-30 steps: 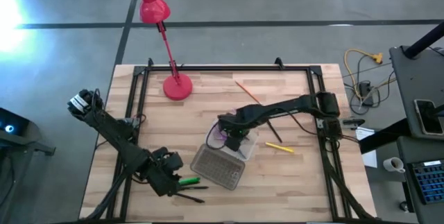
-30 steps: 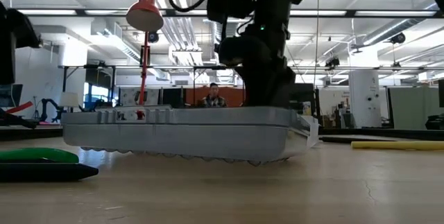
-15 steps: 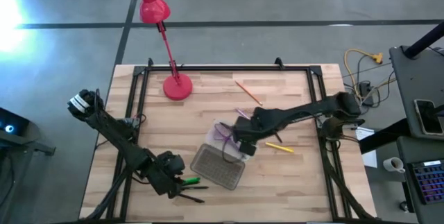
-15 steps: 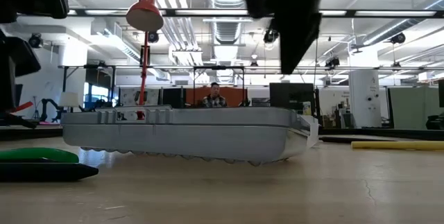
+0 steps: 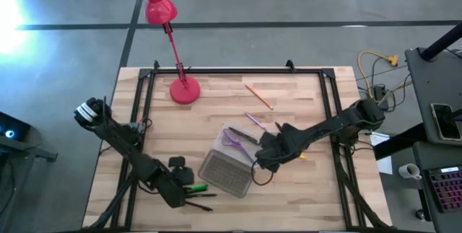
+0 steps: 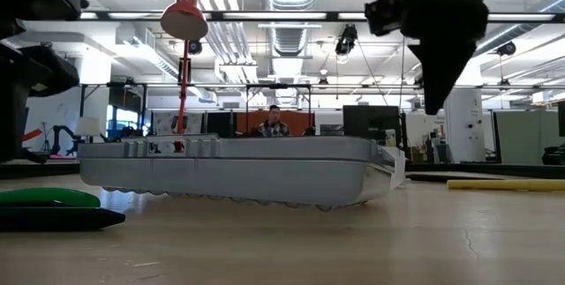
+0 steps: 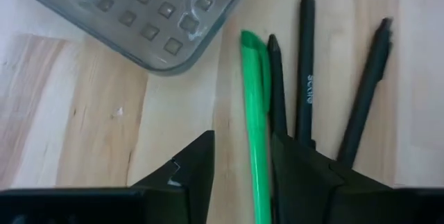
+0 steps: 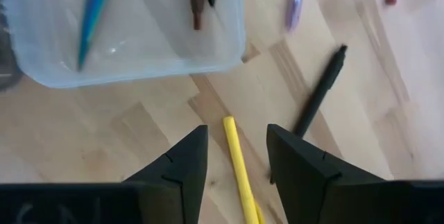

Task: Pick & place school supplies into a supply box
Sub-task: Put the green pen into the supply box

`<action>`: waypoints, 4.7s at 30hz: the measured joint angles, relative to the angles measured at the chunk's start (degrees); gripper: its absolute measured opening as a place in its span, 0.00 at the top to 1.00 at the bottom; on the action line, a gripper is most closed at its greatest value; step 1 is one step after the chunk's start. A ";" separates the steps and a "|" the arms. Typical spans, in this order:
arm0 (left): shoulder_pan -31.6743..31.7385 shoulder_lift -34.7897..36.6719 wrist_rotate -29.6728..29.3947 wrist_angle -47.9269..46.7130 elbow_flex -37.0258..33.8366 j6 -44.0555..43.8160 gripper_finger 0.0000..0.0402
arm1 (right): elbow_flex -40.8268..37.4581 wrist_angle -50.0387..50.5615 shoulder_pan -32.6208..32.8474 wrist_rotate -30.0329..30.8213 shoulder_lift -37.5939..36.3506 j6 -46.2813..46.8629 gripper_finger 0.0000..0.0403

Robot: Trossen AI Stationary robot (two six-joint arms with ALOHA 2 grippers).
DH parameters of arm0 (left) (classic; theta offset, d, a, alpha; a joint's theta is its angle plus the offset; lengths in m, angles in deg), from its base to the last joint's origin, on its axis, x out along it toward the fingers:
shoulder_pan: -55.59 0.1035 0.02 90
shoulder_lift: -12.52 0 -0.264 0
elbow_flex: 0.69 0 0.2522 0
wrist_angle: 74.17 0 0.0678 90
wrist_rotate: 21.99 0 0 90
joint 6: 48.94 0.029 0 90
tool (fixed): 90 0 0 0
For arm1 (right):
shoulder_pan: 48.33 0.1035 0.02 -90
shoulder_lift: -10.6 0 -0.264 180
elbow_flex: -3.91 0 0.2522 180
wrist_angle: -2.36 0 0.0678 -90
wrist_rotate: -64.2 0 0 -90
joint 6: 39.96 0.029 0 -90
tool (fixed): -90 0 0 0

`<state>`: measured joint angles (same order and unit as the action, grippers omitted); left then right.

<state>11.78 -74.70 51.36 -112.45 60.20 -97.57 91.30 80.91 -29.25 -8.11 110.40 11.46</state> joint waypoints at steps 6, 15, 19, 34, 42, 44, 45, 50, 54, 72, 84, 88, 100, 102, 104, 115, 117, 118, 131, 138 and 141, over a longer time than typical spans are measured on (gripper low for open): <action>0.02 -3.09 -0.38 -1.23 1.12 -6.83 0.70 | -0.81 -0.19 0.16 0.05 0.00 1.45 0.65; -0.31 -3.15 -0.43 0.09 0.29 -8.99 0.70 | -0.62 -0.61 0.16 0.82 0.00 0.09 0.64; -0.31 -3.15 -0.43 1.43 -0.70 -8.95 0.70 | -0.62 -0.61 -0.08 1.93 0.00 0.02 0.64; -1.01 -5.31 -0.29 5.49 -0.89 -9.05 0.70 | -1.49 -0.52 -0.78 3.31 0.00 0.00 0.64; -1.16 -9.51 -0.82 5.58 2.11 -9.37 0.70 | -1.88 -0.50 -0.76 3.35 0.00 0.02 0.64; -1.16 -9.51 -0.86 5.51 2.10 -9.51 0.71 | -1.96 -0.55 -0.76 3.39 0.02 -0.39 0.64; -1.16 -9.49 -0.84 5.36 2.04 -9.51 0.73 | -2.03 -0.54 -0.76 3.42 0.02 -0.68 0.64; -1.14 -9.47 -1.24 2.92 1.57 -10.30 0.82 | -2.30 -0.50 -1.04 3.51 0.02 -1.68 0.64; -1.07 -9.16 -0.84 2.24 1.51 -10.41 0.94 | -2.36 -0.49 -1.15 3.50 0.02 -2.14 0.64; -1.09 -2.23 0.27 -2.39 1.79 -12.22 0.92 | -2.82 -0.55 -2.24 4.86 0.04 -3.61 0.64; -0.88 -2.50 -3.53 -12.60 1.49 -19.43 0.87 | -2.95 -0.63 -2.27 4.99 0.04 -3.54 0.64; -0.81 -2.50 -3.33 -9.67 1.38 -19.42 0.75 | -3.00 -0.61 -2.27 4.99 0.04 -3.42 0.64; -0.90 -2.50 -1.38 -7.28 -1.09 -14.38 0.63 | -3.04 -0.55 -2.27 4.95 0.04 -2.09 0.64; -0.84 -2.50 -0.32 -6.46 -1.98 -14.40 0.64 | -3.04 -0.53 -2.27 4.95 0.04 -2.05 0.64; -0.82 -2.50 0.56 -5.47 -2.72 -13.90 0.67 | -3.04 -0.52 -2.27 4.93 0.04 -2.02 0.64; -0.74 -2.26 2.06 -2.68 -5.11 -13.01 0.96 | -3.04 0.01 -2.19 4.63 -0.01 -2.05 0.65; -0.72 -2.32 2.86 -3.23 -4.48 -13.20 0.97 | -3.03 1.29 -1.74 4.34 -0.35 -1.97 0.67; -0.77 -2.32 3.65 -3.50 -3.97 -12.72 0.97 | -2.98 2.13 -1.40 4.36 -0.70 -1.82 0.67; -1.70 0.60 8.41 -29.24 14.41 -6.65 0.98 | -3.81 7.56 2.05 11.14 -6.93 7.39 0.75; 8.90 0.50 -0.22 -33.41 21.06 16.21 0.98 | -3.81 9.05 3.72 18.37 -10.04 13.01 0.77; 17.65 0.48 -0.67 -28.53 19.97 28.70 0.98 | -3.81 10.11 3.81 18.35 -10.66 13.14 0.78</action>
<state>29.43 -74.22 50.69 -140.98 80.17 -68.88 87.50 91.03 -25.44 10.24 99.74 24.60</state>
